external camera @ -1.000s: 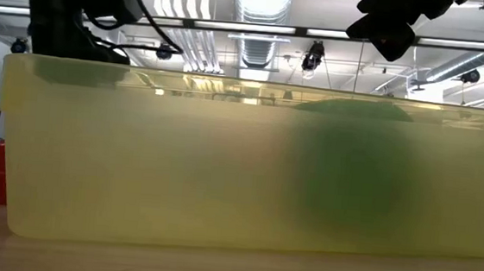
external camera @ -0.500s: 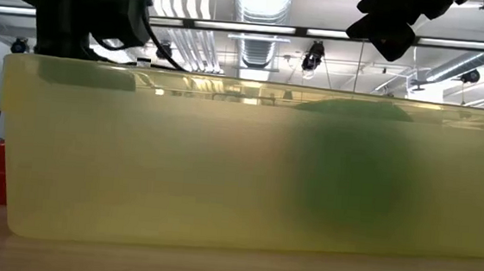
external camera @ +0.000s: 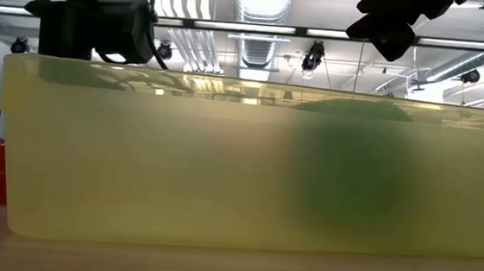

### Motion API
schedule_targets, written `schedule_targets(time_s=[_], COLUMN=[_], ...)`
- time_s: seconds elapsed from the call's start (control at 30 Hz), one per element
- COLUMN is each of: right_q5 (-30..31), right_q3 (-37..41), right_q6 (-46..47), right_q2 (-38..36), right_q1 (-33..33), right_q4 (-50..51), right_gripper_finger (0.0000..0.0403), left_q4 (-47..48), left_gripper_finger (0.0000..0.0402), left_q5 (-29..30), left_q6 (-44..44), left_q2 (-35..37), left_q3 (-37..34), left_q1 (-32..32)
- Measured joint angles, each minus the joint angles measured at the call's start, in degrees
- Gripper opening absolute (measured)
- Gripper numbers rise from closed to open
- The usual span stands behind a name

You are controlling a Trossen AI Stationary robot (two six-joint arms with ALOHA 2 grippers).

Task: Pick & Place Toys
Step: Put the light blue game piece into the white bin

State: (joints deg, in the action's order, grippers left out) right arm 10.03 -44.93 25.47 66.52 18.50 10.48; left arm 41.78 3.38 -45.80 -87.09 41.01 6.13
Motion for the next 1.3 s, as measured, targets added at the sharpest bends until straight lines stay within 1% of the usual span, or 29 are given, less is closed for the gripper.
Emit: schedule_targets(time_s=[0.13, 0.17, 0.33, 0.5, 0.67, 0.83, 0.97, 1.03, 1.1, 1.3], right_q5=[0.01, 0.01, 0.05, 0.47, 0.56, 1.02, 1.10, 1.10, 1.10, 1.05], right_q3=[0.00, 0.00, 0.00, 0.00, 0.00, 0.00, 0.00, 0.00, -0.01, -0.55], right_q6=[0.00, 0.00, -0.13, -0.05, -0.15, -0.21, -2.28, -4.90, -8.34, -27.32], right_q2=[0.00, 0.00, 0.00, 0.00, 0.00, 0.12, 1.49, 2.73, 4.53, 11.13], right_q1=[0.00, -0.02, -0.02, -0.02, -0.03, -0.02, -0.02, -0.02, -0.02, -0.02], right_q4=[0.00, 0.00, -0.02, -0.13, -0.53, -0.65, -1.54, -3.71, -7.90, -20.24], right_gripper_finger=[0.0166, 0.0166, 0.0166, 0.0166, 0.0166, 0.0166, 0.0166, 0.0166, 0.0166, 0.0166], left_q4=[-0.49, -0.62, 0.15, 4.55, 5.85, 5.65, 0.06, -5.50, -10.29, -25.30], left_gripper_finger=[0.0125, 0.0118, 0.0118, 0.0118, 0.0118, 0.0118, 0.0118, 0.0118, 0.0118, 0.0118], left_q5=[0.43, 0.48, 0.28, 0.02, 0.08, 1.65, 1.76, 1.74, 1.61, 0.04], left_q6=[-0.31, -0.92, -3.32, -3.58, -3.56, -3.75, -4.50, -5.27, -5.44, -5.02], left_q2=[0.04, 0.04, 0.07, 1.16, 4.85, 10.14, 14.24, 15.77, 16.37, 16.32], left_q3=[0.29, 0.33, 0.70, 3.86, 7.81, 10.90, 11.56, 11.23, 11.21, 11.21], left_q1=[0.00, -0.01, -0.07, -0.07, -0.05, 0.20, 1.28, 1.93, 2.50, 4.50])
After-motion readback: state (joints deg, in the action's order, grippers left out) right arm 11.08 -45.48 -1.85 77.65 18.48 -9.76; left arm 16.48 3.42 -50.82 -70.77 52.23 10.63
